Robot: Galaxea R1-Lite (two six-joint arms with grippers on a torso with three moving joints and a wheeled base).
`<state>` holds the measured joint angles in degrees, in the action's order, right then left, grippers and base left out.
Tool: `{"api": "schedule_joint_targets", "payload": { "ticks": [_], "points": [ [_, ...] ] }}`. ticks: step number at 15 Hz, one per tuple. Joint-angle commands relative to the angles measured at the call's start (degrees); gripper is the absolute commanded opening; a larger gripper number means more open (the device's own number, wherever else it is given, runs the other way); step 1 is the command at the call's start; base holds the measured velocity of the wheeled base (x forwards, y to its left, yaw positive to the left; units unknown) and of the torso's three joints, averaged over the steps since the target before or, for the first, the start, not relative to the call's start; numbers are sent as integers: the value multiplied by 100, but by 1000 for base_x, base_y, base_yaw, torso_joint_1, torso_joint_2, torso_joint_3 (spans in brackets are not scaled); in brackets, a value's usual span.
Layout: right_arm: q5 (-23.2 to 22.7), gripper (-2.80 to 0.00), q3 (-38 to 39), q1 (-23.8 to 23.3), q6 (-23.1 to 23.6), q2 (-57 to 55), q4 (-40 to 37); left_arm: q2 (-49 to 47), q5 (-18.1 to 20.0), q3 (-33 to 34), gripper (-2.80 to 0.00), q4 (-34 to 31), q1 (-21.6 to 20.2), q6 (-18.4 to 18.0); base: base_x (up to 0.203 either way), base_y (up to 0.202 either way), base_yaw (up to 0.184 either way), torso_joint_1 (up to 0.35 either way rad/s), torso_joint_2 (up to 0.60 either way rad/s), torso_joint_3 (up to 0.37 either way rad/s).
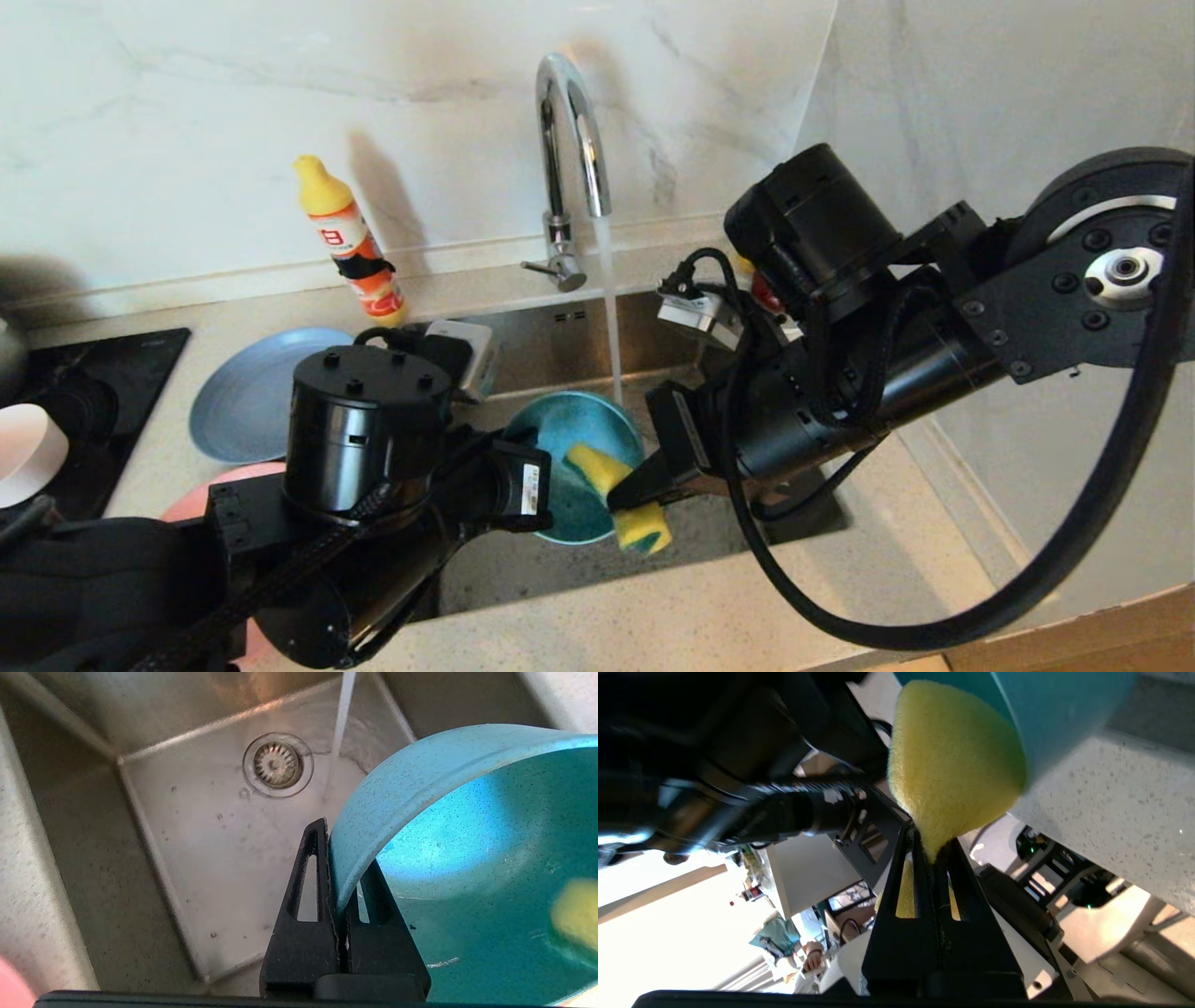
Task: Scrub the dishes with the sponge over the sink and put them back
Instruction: Wipe the bowl
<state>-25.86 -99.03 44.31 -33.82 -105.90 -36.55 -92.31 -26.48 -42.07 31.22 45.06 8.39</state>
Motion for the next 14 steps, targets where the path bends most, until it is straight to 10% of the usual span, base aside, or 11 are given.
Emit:
{"api": "schedule_joint_targets", "payload": {
  "ticks": [1, 14],
  "points": [
    [-16, -280, -160, 7, -37, -47, -19, -7, -22, 91, -280, 185, 48, -4, 0, 0, 0, 0, 0, 0],
    [37, -280, -442, -19, -28, -308, 280, 81, -7, 422, -280, 354, 328, -12, 0, 0, 0, 0, 0, 0]
  ]
}}
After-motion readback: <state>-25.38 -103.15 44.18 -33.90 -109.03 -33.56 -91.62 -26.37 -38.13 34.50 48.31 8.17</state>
